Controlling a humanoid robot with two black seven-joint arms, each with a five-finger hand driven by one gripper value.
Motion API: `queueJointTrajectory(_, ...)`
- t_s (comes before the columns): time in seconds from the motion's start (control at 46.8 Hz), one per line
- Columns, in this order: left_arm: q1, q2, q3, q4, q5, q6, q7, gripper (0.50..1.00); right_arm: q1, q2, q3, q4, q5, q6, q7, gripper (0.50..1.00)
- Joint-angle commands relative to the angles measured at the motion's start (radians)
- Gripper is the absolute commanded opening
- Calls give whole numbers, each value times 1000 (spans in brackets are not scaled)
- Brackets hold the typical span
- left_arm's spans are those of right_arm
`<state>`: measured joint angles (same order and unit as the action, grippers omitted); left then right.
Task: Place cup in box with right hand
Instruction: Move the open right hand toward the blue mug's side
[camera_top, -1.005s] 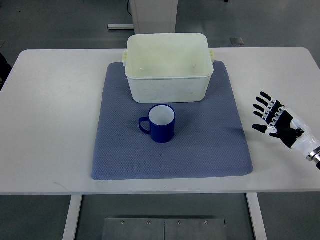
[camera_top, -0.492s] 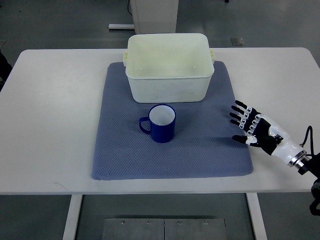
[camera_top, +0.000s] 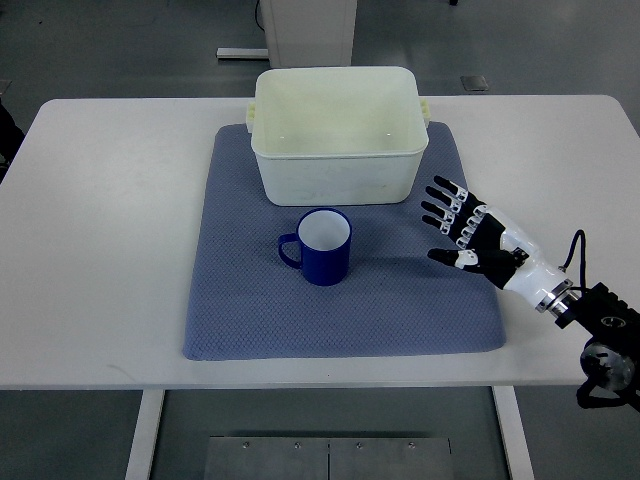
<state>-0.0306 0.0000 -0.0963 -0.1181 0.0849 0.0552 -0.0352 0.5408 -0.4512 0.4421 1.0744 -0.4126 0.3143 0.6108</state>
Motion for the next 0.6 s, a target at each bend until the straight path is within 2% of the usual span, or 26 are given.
queueJointTrajectory(0.0,0,0,1,0,0,0,0,1000,4,28,0,-4,-9,-27,0,1000)
queueJointTrajectory(0.577,0,0,0,0,0,0,0,1000,19,154,-8,-21,-66,-110,0,1000)
